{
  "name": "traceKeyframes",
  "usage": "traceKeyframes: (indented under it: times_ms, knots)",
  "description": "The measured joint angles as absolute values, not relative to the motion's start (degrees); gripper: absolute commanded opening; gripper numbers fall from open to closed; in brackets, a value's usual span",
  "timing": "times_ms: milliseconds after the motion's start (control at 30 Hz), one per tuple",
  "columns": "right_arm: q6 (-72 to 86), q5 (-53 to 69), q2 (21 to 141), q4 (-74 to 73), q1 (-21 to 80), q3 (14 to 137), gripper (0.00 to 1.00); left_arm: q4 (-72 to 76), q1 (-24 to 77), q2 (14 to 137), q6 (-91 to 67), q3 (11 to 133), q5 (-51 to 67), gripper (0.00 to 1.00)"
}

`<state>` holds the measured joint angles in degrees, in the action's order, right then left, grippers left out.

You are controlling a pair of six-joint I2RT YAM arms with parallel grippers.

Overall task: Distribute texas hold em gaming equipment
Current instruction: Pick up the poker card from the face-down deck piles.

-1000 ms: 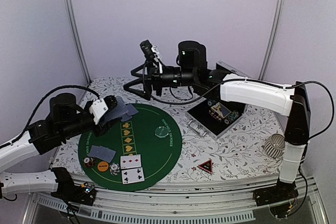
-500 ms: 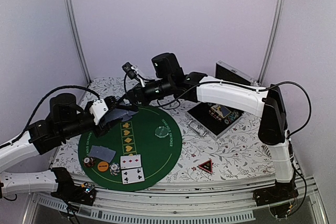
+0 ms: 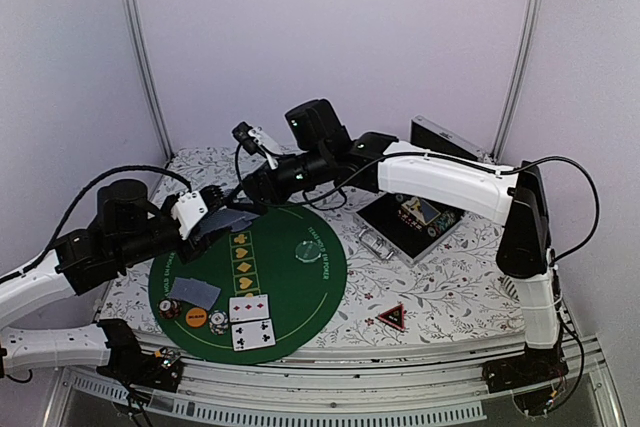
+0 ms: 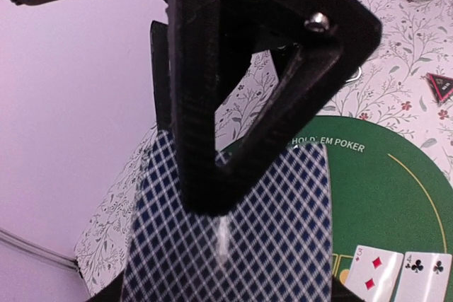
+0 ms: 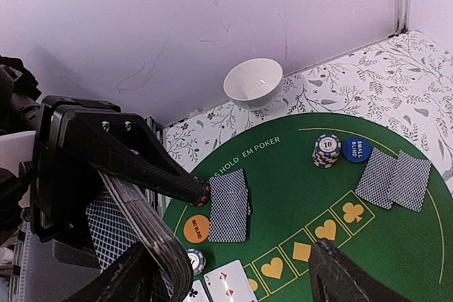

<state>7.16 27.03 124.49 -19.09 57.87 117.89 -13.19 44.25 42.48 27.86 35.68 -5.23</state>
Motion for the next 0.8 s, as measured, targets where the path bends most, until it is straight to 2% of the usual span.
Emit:
traceKeyframes:
  times_ms: [200,433,667,800]
  knots:
    - [5.3,25.9,122.7,-21.2,57.8,117.9,0.58,-13.1,44.2,42.5,27.9,35.7,-5.4,0.56]
    - [4.6,30.7,122.7,-22.4,57.9,117.9,0.38,-13.0,44.2,42.5,27.9,35.7,-5.4,0.56]
    - [4.6,31.0,122.3,-22.9,58.0,117.9,0.37,-12.9,44.2,42.5,27.9,35.7,-5.6,0.53]
    - [4.6,30.5,121.5,-23.2,58.0,117.9,0.28,-12.7,44.2,42.5,27.9,35.7,-5.7,0.53]
